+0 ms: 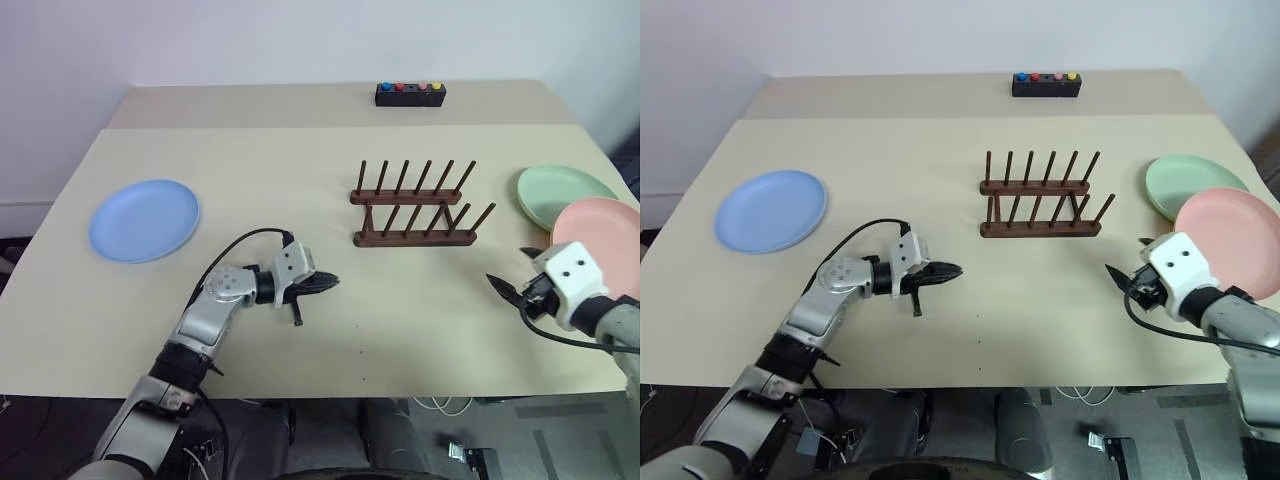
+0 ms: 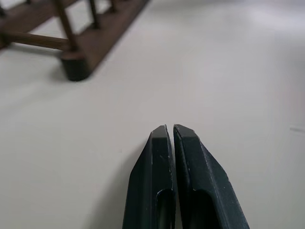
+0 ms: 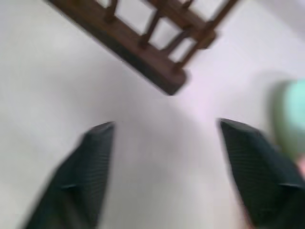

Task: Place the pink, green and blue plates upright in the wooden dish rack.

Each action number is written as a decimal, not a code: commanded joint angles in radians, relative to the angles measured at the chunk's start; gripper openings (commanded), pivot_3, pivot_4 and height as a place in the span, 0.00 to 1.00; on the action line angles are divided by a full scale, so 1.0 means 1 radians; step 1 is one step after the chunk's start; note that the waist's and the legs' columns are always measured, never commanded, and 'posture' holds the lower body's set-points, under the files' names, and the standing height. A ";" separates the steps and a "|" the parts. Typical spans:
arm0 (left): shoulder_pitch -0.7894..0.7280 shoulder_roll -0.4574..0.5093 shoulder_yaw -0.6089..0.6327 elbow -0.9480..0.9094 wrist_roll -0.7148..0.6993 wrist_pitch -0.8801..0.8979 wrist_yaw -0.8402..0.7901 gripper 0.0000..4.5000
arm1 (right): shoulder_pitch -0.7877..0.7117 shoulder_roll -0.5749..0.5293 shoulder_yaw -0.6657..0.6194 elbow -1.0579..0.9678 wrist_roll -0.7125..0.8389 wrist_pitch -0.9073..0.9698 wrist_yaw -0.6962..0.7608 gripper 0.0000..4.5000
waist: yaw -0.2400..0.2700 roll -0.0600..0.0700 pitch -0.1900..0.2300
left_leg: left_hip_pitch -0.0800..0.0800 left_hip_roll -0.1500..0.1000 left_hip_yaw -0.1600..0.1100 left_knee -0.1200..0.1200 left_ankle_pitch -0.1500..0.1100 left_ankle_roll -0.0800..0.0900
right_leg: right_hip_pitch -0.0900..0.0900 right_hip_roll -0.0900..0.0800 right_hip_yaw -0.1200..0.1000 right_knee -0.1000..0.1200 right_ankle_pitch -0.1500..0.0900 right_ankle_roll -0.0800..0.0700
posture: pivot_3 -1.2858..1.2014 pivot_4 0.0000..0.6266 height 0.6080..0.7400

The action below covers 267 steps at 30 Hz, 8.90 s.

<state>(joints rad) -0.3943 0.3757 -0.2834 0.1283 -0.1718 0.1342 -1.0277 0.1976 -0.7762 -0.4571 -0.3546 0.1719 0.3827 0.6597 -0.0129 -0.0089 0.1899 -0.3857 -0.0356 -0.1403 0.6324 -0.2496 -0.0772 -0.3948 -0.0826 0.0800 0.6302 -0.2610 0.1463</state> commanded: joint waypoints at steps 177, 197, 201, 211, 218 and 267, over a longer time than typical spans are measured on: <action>0.025 -0.015 -0.019 -0.107 -0.043 0.005 0.040 0.03 | -0.406 -0.152 -0.080 0.439 0.358 -0.065 0.194 0.96 | -0.007 0.001 0.000 | -0.004 0.000 0.001 0.000 0.000 0.000 | -0.004 0.000 0.000 0.000 0.000 0.000 | 0.52 0.24 1.00; 0.022 -0.019 -0.018 -0.110 -0.043 0.004 0.029 0.03 | -0.780 -0.167 0.435 1.321 -0.349 -0.558 -0.170 0.91 | -0.007 0.003 0.000 | -0.003 0.000 0.002 0.000 0.000 0.000 | -0.004 0.000 0.001 0.000 0.000 0.000 | 0.52 0.24 1.00; 0.035 -0.011 -0.013 -0.127 -0.043 0.012 0.040 0.03 | -0.832 -0.156 0.454 1.420 -0.363 -0.596 -0.178 0.55 | -0.007 0.003 0.000 | -0.002 0.000 0.002 0.000 0.000 0.000 | -0.003 0.000 0.001 0.000 0.000 0.000 | 0.52 0.24 1.00; 0.042 -0.001 -0.015 -0.145 -0.046 0.020 0.048 0.03 | -0.792 -0.163 0.456 1.415 -0.373 -0.680 -0.253 0.02 | -0.009 0.003 0.000 | -0.002 0.000 0.002 0.000 0.000 0.000 | -0.003 0.000 0.001 0.000 0.000 0.000 | 0.52 0.24 1.00; 0.034 -0.004 -0.004 -0.141 -0.048 0.020 0.056 0.03 | -0.654 -0.258 0.441 1.150 -0.480 -0.764 -0.443 0.02 | -0.008 0.005 0.001 | -0.002 0.000 0.002 -0.001 0.000 0.000 | -0.004 0.000 0.001 0.000 0.000 0.000 | 0.52 0.24 1.00; 0.055 0.008 0.030 -0.165 -0.058 0.042 0.064 0.03 | -0.663 0.105 0.222 0.151 0.651 0.120 0.133 0.02 | -0.023 0.005 0.001 | -0.003 0.000 0.000 -0.001 0.000 0.001 | -0.005 0.000 0.000 0.001 0.001 0.000 | 0.52 0.24 1.00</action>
<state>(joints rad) -0.3293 0.3824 -0.2611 -0.0050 -0.2186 0.1807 -0.9600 -0.4528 -0.6791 -0.1924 -0.1996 0.7978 0.5004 0.7852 -0.0360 -0.0035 0.1912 -0.3891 -0.0357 -0.1405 0.6316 -0.2499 -0.0767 -0.3993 -0.0829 0.0803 0.6308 -0.2604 0.1463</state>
